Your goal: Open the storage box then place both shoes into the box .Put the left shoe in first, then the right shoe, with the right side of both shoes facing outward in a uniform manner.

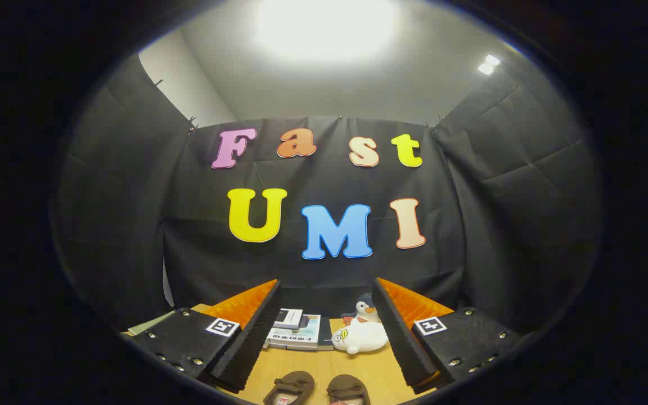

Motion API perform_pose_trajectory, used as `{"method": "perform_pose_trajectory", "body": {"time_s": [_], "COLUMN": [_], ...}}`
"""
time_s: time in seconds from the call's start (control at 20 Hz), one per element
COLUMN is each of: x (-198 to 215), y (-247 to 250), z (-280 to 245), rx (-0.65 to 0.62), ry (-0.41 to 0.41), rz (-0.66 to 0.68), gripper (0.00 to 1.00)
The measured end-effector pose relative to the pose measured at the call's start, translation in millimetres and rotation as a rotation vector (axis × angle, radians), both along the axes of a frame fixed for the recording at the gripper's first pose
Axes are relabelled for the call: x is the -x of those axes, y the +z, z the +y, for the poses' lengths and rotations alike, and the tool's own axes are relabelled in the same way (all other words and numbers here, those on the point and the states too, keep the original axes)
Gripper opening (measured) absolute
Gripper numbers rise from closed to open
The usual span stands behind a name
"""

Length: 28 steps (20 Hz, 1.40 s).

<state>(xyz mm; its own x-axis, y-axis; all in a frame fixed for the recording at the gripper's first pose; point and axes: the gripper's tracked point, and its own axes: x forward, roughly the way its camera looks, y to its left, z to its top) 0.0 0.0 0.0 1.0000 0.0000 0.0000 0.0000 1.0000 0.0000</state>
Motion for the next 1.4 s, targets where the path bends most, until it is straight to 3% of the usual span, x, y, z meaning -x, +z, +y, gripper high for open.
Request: {"method": "perform_pose_trajectory", "body": {"time_s": [1.1, 1.4], "x": [-4.0, -6.0], "y": [6.8, -9.6], "z": [5.1, 18.9], "rx": [0.000, -0.058], "ry": [0.019, 0.066], "rz": [-0.014, 0.020], "gripper": [0.97, 0.97]}}
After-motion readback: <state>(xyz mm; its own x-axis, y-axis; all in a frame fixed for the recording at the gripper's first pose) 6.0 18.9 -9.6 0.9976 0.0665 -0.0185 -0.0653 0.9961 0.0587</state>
